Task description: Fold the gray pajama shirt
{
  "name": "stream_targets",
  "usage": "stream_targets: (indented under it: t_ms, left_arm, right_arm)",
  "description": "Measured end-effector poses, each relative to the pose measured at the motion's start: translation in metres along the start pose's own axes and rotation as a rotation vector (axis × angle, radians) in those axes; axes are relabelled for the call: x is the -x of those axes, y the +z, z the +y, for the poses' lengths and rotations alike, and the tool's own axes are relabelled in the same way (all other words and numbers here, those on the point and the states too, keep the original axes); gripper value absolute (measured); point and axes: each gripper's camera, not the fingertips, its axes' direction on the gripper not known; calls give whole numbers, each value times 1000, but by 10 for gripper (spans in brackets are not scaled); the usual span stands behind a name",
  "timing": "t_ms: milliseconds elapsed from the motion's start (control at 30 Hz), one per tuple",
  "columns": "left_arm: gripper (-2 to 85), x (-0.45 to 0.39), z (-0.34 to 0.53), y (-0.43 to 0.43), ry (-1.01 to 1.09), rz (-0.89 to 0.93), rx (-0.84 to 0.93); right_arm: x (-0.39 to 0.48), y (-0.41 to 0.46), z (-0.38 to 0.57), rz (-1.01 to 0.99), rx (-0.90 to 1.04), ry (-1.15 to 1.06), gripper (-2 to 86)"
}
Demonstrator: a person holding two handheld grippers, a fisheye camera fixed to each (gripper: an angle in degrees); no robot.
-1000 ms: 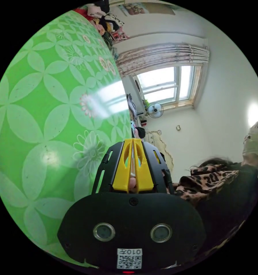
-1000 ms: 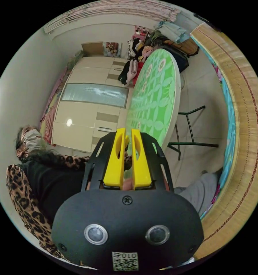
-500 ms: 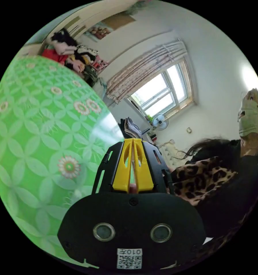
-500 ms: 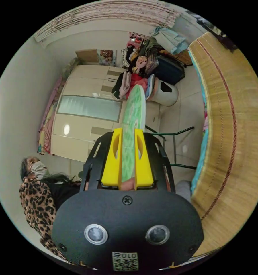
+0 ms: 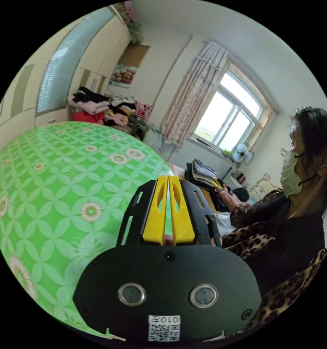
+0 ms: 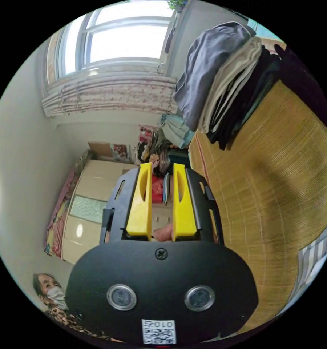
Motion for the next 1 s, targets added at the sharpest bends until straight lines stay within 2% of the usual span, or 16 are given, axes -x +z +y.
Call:
stream_targets:
  t_ms: [100,167,300,467,633,1000]
  left_arm:
    - [-2,-43,-20,48,56,23,54]
    - [-2,-70,-33,87,81,123,52]
    - [-2,-95,-51,143,92,219,101]
    - [-1,-106,-72,198,78,254,176]
    - [-1,-95,-83,216,21,248,203]
    - [-1,-61,-94,233,-86,231,227]
  right_arm:
    - [-51,7,-12,4,-2,45,108]
    - [-80,17,-16,6,4,87,114]
    - [-127,41,-22,-59,13,109,124]
    - [-161,75,-21,-26,66,100,129]
    - [-207,108,-5,70,45,163,134]
    - [-269,139,26,26,15,247,102]
